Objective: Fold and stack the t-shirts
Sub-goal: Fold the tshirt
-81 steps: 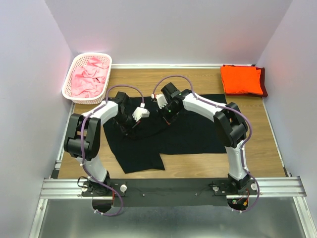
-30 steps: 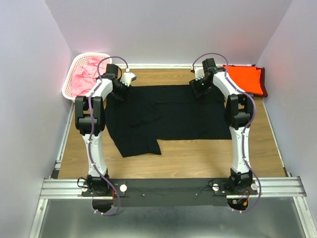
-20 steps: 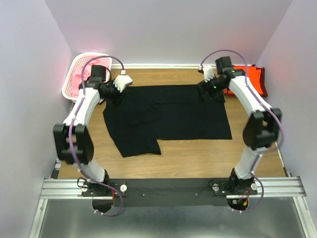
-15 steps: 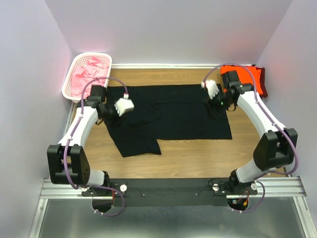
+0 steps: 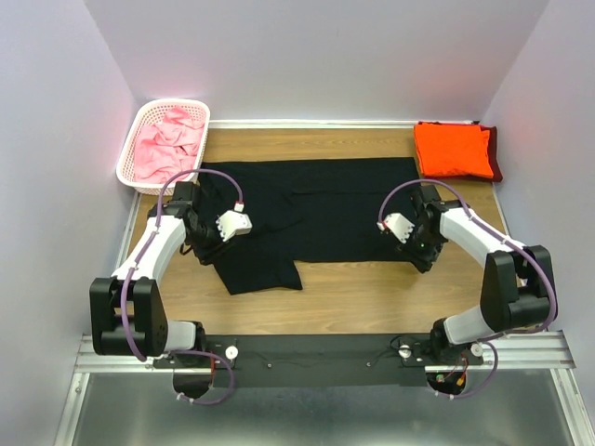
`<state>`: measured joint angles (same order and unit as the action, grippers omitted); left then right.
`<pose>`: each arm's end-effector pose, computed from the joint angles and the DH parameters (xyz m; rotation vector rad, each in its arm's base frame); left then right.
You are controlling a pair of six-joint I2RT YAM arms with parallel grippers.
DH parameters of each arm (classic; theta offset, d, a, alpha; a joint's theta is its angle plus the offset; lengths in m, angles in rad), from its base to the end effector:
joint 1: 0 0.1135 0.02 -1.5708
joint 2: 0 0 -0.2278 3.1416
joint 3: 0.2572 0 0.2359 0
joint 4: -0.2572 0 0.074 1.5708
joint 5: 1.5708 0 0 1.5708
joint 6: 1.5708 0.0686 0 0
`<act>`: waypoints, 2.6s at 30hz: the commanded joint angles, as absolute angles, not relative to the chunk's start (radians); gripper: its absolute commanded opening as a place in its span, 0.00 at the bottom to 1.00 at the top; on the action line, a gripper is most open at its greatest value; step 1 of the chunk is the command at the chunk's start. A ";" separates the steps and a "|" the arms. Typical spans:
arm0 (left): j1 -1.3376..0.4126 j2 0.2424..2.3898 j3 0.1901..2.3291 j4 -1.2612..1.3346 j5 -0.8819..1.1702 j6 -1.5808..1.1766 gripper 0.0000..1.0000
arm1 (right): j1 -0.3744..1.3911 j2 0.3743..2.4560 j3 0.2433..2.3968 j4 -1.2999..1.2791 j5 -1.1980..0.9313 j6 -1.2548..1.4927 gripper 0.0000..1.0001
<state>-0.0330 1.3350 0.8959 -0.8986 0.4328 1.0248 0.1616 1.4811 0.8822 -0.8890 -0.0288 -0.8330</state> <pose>0.2292 -0.0364 0.1597 1.4275 2.3042 -0.3730 0.2303 0.0395 0.1193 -1.4584 2.6831 -0.0002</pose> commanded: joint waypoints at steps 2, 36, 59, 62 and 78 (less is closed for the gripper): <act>-0.031 1.322 0.874 -0.874 0.399 1.039 0.53 | 0.121 1.460 0.839 -0.792 0.066 -0.928 0.55; -0.014 1.354 0.831 -0.861 0.396 1.172 0.54 | 0.074 1.634 0.815 -0.675 0.040 -0.951 0.00; -0.169 1.500 0.695 -0.684 0.241 1.173 0.44 | 0.074 1.614 0.856 -0.706 0.008 -0.945 0.01; -0.166 1.509 0.713 -0.721 0.230 1.181 0.15 | 0.072 1.603 0.865 -0.716 0.012 -0.946 0.01; -0.089 1.304 0.928 -1.008 0.327 1.209 0.00 | 0.066 1.392 0.874 -0.821 0.005 -0.951 0.01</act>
